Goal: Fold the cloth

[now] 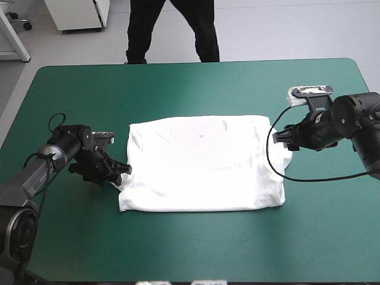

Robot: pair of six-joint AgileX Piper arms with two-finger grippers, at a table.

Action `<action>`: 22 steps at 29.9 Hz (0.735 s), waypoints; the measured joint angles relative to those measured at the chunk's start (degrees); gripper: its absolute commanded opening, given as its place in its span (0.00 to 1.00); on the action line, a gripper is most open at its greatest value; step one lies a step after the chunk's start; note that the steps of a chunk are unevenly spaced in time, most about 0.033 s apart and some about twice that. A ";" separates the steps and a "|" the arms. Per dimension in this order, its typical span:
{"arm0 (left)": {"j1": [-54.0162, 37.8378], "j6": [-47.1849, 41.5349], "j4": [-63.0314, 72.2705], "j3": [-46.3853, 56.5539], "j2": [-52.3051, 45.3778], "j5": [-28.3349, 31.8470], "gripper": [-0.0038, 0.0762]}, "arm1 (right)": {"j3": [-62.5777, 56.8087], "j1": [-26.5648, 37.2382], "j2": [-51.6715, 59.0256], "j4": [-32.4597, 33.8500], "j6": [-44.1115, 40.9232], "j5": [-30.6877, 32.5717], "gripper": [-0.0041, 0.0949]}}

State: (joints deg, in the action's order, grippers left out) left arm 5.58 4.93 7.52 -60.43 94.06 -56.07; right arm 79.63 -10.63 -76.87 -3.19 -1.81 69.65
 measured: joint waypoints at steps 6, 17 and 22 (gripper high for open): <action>0.74 1.23 -1.07 -0.84 1.70 -1.36 0.21 | 0.00 0.00 0.00 0.64 0.00 -0.40 0.62; 4.53 1.88 -1.02 -1.13 1.39 1.69 0.04 | 0.00 0.00 0.00 1.95 -0.02 -0.33 0.62; 5.27 -0.50 -1.03 -0.86 -0.84 1.85 0.04 | 0.00 0.00 0.00 2.35 -0.20 0.12 0.62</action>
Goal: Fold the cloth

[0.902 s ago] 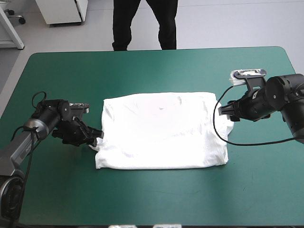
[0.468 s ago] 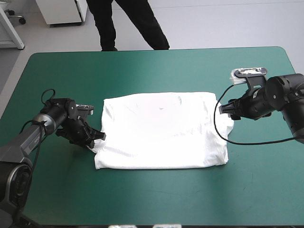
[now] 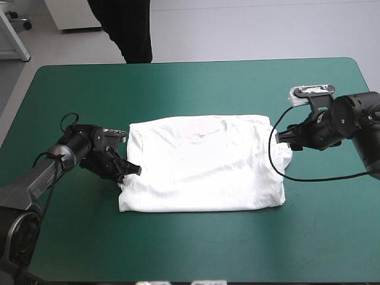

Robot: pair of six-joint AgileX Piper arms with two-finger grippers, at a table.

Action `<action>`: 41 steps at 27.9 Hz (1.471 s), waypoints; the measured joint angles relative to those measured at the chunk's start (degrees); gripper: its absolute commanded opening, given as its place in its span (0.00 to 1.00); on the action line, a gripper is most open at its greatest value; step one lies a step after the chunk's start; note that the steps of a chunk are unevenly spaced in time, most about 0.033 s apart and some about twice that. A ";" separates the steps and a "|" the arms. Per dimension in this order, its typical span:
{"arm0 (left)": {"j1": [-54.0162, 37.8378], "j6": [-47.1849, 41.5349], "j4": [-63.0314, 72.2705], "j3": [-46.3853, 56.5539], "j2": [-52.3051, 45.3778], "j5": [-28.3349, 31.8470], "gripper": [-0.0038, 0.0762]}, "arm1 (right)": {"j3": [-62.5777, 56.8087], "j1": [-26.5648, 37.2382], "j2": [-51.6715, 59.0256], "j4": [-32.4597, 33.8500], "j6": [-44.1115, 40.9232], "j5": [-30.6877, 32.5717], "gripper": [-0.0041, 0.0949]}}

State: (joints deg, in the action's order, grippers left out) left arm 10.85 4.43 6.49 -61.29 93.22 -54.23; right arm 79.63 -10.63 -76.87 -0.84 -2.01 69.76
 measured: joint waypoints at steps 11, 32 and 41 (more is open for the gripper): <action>0.05 -1.46 0.69 -6.68 -6.17 -0.79 0.04 | 0.00 0.00 0.00 0.02 -0.22 0.39 0.62; 10.03 3.04 8.51 -7.12 4.62 3.69 0.19 | 0.00 0.00 0.00 0.14 -0.42 0.91 0.62; 10.10 7.84 9.00 -9.52 4.57 0.47 0.64 | 0.00 0.00 0.00 0.20 -1.57 0.97 0.62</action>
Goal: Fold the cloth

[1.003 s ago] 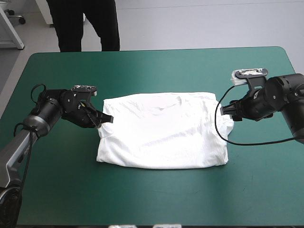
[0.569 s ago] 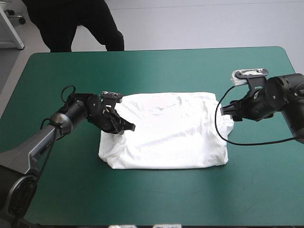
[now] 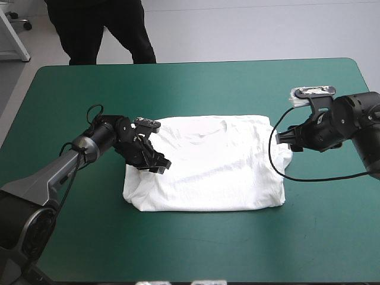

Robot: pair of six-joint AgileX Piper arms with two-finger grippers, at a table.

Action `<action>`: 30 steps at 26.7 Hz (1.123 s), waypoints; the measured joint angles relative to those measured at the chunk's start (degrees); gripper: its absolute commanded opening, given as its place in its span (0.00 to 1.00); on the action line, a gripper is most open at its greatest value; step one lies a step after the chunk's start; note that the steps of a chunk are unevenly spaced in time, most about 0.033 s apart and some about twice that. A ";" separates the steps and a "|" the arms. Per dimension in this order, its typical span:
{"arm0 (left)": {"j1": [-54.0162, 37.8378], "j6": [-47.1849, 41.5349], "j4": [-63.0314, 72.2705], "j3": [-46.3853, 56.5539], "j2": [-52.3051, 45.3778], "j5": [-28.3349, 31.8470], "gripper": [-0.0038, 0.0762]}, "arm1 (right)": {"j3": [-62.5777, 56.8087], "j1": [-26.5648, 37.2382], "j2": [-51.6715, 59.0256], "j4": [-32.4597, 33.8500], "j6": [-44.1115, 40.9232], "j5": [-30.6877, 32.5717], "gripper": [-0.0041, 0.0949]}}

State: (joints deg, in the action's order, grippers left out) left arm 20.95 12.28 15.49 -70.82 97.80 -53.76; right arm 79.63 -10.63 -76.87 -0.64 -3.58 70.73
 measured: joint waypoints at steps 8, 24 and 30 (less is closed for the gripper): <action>-0.24 -5.26 -6.99 -4.07 -7.93 -4.07 0.64 | 0.00 0.00 -0.14 4.04 -4.95 -0.22 0.62; -9.04 -9.35 -10.39 -4.07 -16.50 -12.06 0.64 | 0.18 7.41 -19.43 -2.89 -2.80 -6.37 0.62; -9.04 -9.35 -10.34 -4.07 -16.50 -12.88 0.64 | 0.18 7.41 -24.90 -3.06 -2.37 -10.40 0.62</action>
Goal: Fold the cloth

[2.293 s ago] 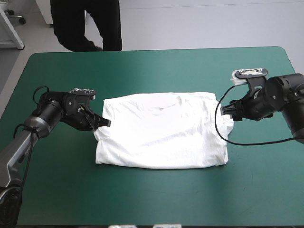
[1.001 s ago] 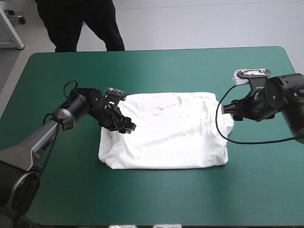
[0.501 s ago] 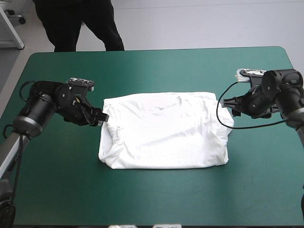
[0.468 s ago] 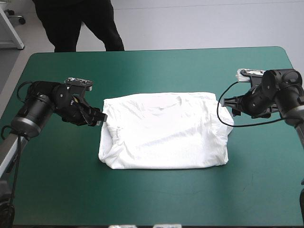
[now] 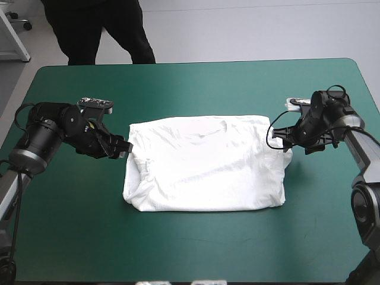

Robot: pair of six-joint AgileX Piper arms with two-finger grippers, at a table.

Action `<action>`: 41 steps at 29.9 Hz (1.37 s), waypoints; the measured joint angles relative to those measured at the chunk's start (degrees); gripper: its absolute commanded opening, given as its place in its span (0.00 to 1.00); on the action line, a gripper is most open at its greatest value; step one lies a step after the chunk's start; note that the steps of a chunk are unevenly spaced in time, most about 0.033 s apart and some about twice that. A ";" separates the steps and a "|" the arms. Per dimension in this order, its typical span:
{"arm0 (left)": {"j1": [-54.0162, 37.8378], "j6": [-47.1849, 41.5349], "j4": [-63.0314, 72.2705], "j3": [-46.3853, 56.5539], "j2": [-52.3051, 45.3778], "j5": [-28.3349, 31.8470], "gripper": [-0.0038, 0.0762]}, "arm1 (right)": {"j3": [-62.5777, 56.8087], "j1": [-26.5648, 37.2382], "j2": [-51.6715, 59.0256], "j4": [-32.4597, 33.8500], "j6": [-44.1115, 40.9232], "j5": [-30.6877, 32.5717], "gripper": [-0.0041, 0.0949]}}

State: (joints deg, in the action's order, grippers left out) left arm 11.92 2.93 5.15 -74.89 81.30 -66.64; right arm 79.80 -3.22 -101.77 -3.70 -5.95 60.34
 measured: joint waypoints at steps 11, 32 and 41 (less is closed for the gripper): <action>0.00 0.00 0.15 0.00 0.00 -0.21 0.64 | 0.14 0.00 -5.94 -0.74 0.04 -3.10 0.35; 0.00 0.00 -0.01 0.00 0.00 -0.21 0.48 | 0.57 -2.04 -1.91 -2.53 0.35 -1.34 0.02; 0.00 0.00 -0.01 0.00 0.00 -0.21 0.48 | 0.55 -13.66 1.33 -3.57 -2.42 -5.06 0.02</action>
State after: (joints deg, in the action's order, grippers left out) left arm 11.92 2.93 5.14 -74.89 81.30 -66.85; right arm 80.36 -16.88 -100.44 -7.27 -8.38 55.28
